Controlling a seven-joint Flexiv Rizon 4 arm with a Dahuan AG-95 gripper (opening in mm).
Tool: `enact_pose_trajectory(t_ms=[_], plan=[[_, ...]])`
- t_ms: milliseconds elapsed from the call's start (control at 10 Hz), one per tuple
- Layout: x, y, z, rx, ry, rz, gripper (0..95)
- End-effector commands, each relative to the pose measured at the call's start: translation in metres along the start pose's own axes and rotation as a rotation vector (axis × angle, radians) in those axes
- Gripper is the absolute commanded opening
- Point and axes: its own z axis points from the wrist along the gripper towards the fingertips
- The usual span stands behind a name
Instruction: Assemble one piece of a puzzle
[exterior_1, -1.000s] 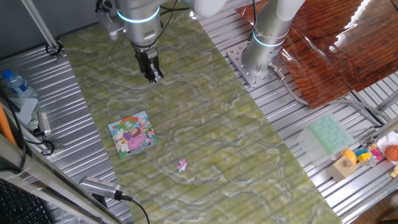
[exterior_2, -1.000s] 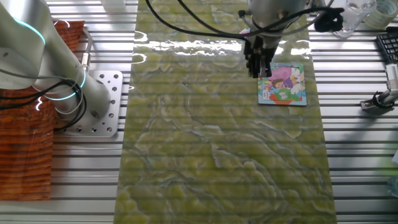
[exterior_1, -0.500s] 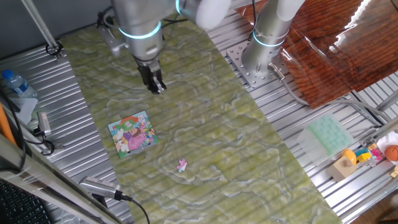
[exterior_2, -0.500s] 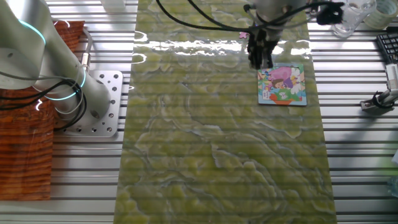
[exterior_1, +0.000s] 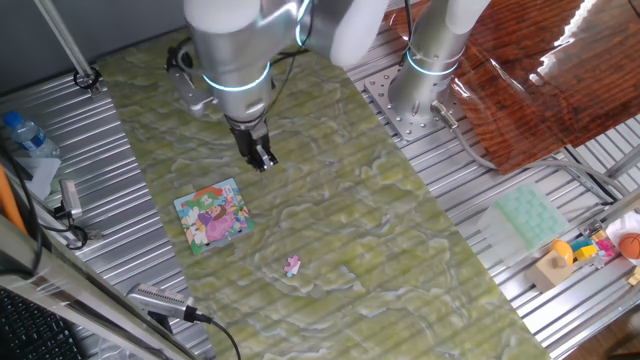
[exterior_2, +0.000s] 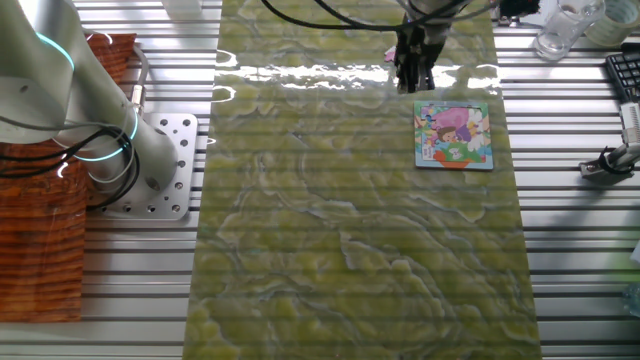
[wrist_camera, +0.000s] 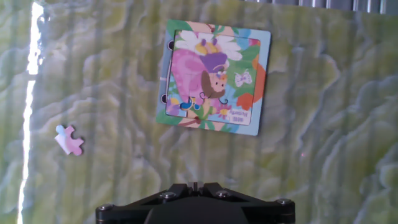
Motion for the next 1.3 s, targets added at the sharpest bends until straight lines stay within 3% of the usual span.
enact_pose_trajectory(t_ms=[100, 300, 400, 600, 700, 1100, 1300], plan=[[-0.004, 0.002, 0.003, -0.021, 0.030, 0.040, 0.0], [-0.005, 0.003, 0.004, -0.008, 0.026, 0.051, 0.0], [-0.008, 0.004, 0.009, 0.013, 0.032, 0.076, 0.0], [-0.011, 0.005, 0.019, 0.011, 0.009, 0.050, 0.0], [-0.011, 0.005, 0.019, -0.001, 0.011, 0.049, 0.0], [-0.011, 0.005, 0.019, -0.021, 0.026, -0.003, 0.0], [-0.010, 0.005, 0.020, -0.017, 0.061, 0.007, 0.0]])
